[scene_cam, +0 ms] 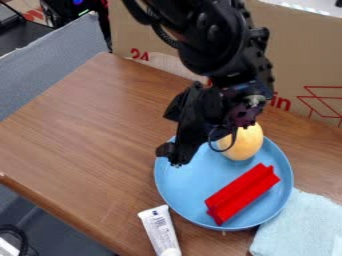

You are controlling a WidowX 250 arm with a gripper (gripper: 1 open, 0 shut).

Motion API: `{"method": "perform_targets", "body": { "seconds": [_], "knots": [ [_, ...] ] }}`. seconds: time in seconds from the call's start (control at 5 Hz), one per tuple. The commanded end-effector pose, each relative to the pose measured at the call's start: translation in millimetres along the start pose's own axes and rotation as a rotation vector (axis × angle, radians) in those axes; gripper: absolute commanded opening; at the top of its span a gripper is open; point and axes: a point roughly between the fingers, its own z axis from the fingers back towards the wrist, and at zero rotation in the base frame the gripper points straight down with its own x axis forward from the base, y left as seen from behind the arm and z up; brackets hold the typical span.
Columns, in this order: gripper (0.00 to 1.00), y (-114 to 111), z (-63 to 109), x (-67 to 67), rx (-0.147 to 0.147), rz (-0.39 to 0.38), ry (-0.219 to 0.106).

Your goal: Put the red object on the blue plate

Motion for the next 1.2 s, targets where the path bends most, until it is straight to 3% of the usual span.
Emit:
{"method": "perform_targets", "body": {
  "seconds": [0.0,0.4,0.6,1.0],
  "knots": [
    [1.00,10.3,8.5,-5.3,0.027,0.023,-0.023],
    [1.00,22.0,3.5,-12.9,0.027,0.032,-0.032],
    [1.00,28.0,8.6,-10.3,0.021,0.040,-0.028],
    [1.00,41.8,13.5,-20.8,0.003,0.011,0.049]
  ]
}}
